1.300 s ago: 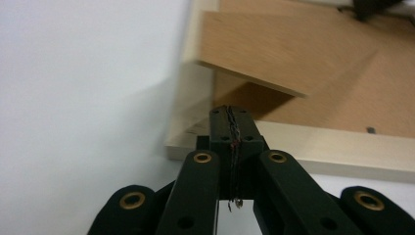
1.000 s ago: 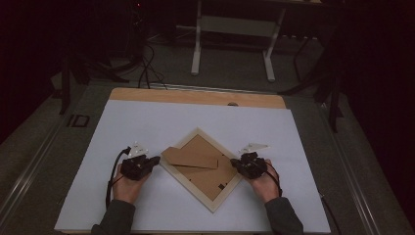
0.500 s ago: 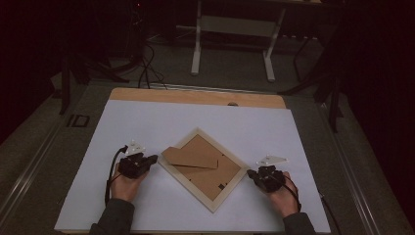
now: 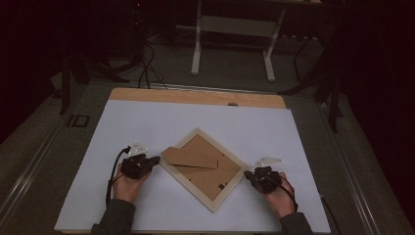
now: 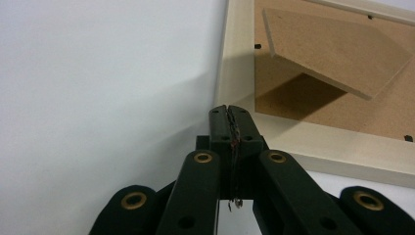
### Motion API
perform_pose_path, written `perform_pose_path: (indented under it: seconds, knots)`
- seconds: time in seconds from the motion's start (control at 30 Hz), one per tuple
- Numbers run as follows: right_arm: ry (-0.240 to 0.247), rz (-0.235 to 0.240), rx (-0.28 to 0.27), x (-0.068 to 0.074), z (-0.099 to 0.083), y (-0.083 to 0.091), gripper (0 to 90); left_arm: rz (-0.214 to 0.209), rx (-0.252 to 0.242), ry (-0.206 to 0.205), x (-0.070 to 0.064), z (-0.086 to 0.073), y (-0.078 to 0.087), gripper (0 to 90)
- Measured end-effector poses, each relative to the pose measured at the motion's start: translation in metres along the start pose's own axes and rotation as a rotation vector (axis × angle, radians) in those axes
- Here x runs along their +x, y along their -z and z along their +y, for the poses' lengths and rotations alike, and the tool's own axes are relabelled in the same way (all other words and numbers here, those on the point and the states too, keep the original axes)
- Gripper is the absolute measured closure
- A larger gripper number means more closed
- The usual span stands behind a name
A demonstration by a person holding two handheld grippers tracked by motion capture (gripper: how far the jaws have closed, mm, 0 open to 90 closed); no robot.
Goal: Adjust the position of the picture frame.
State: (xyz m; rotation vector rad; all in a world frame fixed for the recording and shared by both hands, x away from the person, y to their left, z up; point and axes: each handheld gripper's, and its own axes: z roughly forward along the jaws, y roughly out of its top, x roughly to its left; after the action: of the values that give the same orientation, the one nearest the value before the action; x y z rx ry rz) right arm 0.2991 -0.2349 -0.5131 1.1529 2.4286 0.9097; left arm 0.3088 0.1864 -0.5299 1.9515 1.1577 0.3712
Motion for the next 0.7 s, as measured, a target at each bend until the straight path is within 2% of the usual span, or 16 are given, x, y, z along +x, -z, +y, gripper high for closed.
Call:
perform_pose_path:
  seconds: [0.17, 0.43, 0.7]
  knots:
    - [-0.025, -0.002, -0.012, -0.005, 0.004, -0.004, 89.8, 0.015, 0.0, 0.002, 0.001, -0.001, 0.0, 90.0]
    - [-0.011, 0.009, 0.016, 0.002, -0.005, -0.003, 89.9, 0.036, 0.004, 0.024, 0.006, -0.001, -0.001, 90.0]
    - [-0.007, -0.001, 0.049, 0.007, -0.005, -0.007, 89.8, 0.042, 0.011, 0.026, 0.008, -0.001, -0.004, 90.0]
